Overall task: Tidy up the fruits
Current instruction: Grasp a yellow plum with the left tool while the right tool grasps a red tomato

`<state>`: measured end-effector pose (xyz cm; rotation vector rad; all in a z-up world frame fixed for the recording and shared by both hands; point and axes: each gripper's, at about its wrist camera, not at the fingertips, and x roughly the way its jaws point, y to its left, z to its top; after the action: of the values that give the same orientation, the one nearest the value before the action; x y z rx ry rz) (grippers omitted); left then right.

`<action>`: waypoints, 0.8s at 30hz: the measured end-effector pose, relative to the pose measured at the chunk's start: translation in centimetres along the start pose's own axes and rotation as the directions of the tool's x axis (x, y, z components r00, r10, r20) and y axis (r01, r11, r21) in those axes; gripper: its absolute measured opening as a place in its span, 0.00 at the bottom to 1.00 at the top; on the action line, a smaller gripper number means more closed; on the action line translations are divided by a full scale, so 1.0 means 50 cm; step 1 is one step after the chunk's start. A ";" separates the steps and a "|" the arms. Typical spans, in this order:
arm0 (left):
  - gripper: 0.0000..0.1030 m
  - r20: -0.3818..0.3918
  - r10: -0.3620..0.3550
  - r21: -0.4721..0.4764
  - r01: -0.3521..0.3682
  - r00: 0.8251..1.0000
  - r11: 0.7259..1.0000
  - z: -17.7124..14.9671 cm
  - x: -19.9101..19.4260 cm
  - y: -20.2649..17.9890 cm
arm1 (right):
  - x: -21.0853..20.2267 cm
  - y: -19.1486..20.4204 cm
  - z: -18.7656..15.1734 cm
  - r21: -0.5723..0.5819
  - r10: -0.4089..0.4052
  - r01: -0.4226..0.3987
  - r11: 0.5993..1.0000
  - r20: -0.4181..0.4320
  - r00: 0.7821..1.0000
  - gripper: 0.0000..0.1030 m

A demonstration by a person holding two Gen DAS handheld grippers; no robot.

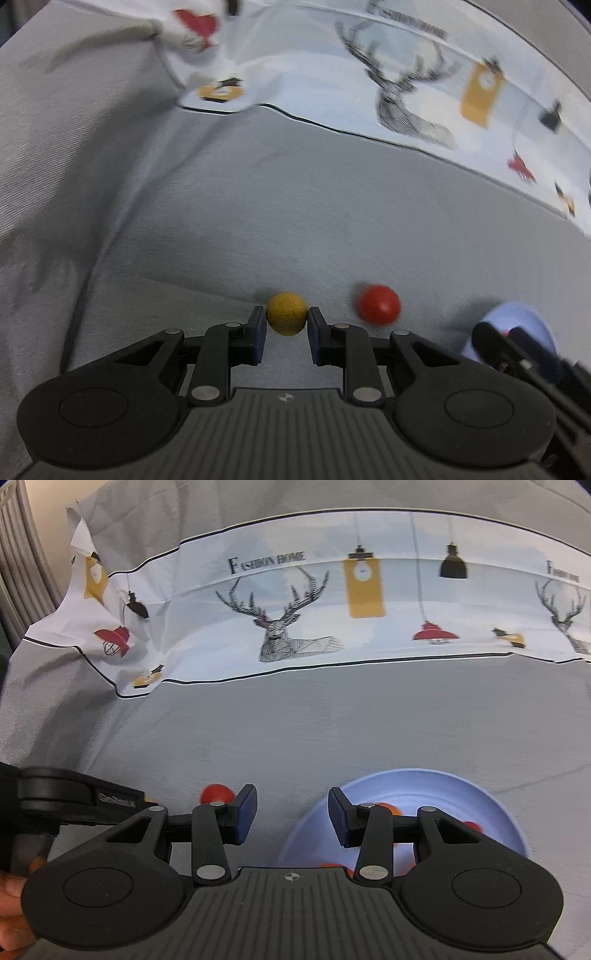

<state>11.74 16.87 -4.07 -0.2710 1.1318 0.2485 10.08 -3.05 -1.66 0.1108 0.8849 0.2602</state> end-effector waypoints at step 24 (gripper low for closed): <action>0.25 0.002 0.012 -0.082 -0.011 1.000 0.997 0.017 -0.008 0.043 | 0.164 0.126 -0.014 -0.204 -0.002 -0.025 0.979 -0.133 0.991 0.43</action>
<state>11.59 19.18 -3.53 -0.3366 1.1224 0.3058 13.39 5.21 -7.00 -0.0947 0.9841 0.3717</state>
